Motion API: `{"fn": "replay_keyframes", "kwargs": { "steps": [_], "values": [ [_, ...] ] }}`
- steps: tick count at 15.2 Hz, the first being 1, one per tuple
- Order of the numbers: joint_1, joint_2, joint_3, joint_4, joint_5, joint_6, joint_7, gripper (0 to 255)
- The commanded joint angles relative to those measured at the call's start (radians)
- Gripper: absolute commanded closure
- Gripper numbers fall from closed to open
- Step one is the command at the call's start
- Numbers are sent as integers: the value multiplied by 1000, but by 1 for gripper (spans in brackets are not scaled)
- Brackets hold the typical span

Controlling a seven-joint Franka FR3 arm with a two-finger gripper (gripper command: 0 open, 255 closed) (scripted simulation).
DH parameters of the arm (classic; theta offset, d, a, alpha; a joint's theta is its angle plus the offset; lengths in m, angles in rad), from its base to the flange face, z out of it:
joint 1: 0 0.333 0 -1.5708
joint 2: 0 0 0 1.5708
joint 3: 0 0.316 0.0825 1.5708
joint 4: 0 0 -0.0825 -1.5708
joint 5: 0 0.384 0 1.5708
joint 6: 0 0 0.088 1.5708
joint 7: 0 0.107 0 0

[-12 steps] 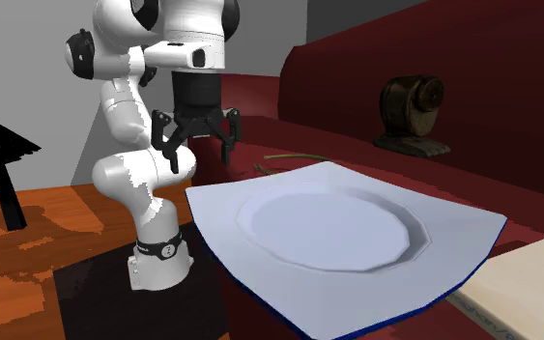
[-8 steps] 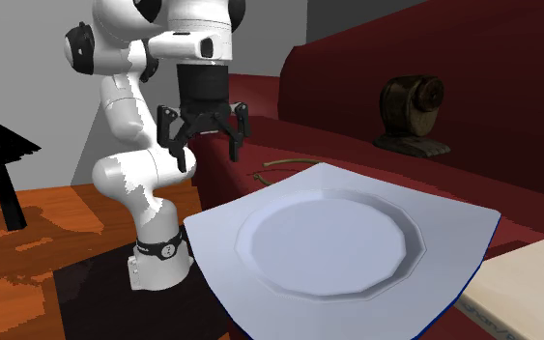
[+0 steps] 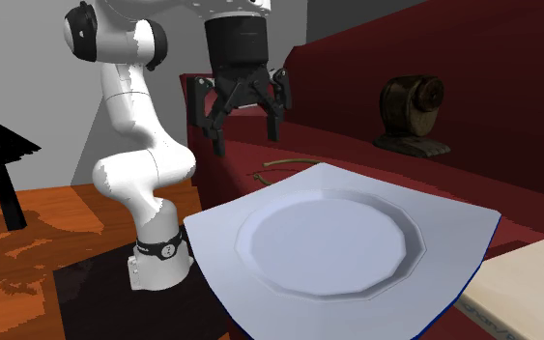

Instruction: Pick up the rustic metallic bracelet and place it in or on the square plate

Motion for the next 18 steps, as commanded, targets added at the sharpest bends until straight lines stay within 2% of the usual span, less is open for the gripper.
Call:
{"fn": "replay_keyframes", "kwargs": {
  "steps": [1, 8, 16, 17, 18],
  "values": [
    [3, 33, -5, 39, 11, 1, -8, 0],
    [6, 15, 3, -79, 14, 102, -9, 0],
    [6, 15, 3, -79, 14, 101, -9, 0],
    [6, 15, 3, -79, 14, 101, -9, 255],
    [6, 15, 3, -79, 14, 101, -9, 255]
  ]
}}
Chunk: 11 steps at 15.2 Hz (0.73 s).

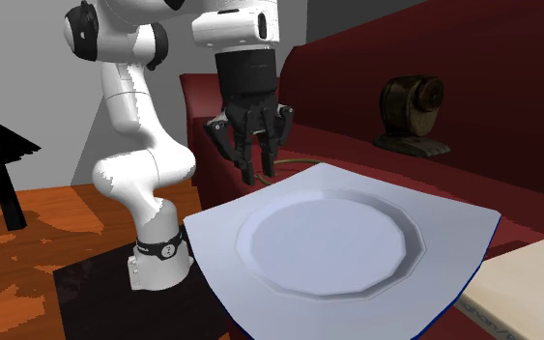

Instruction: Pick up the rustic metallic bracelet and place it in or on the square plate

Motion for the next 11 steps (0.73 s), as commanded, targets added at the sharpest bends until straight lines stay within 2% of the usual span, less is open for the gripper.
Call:
{"fn": "replay_keyframes", "kwargs": {
  "steps": [1, 8, 11],
  "values": [
    [0, 0, 0, 0, 0, 0, 0, 255],
    [0, 0, 0, 0, 0, 0, 0, 255],
    [0, 5, 0, 44, 0, -39, 4, 255]
  ]
}}
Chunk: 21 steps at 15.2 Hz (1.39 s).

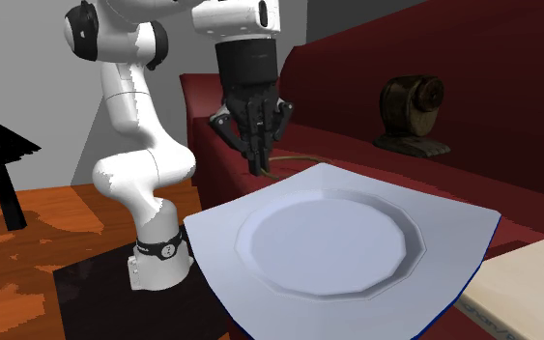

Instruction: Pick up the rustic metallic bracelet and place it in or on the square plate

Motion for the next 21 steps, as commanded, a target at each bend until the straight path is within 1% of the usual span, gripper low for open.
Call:
{"fn": "replay_keyframes", "kwargs": {
  "steps": [1, 16, 21],
  "values": [
    [-1, 3, -2, 28, -1, -25, 1, 255],
    [2, 55, -5, 272, 1, -216, 19, 255],
    [-22, 218, -64, 435, -3, -226, -65, 255]
  ]
}}
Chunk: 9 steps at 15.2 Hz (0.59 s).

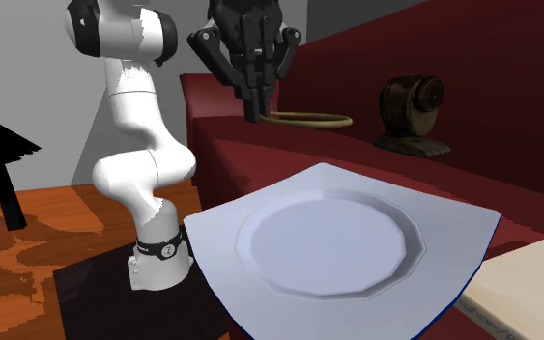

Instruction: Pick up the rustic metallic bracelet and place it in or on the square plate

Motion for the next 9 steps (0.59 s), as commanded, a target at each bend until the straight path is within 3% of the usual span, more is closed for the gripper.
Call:
{"fn": "replay_keyframes", "kwargs": {
  "steps": [1, 6, 9],
  "values": [
    [-9, 66, -20, 76, 2, -13, -29, 255],
    [-47, 260, -69, 302, 26, -58, -110, 255],
    [-84, 409, -95, 497, 56, -112, -157, 255]
  ]
}}
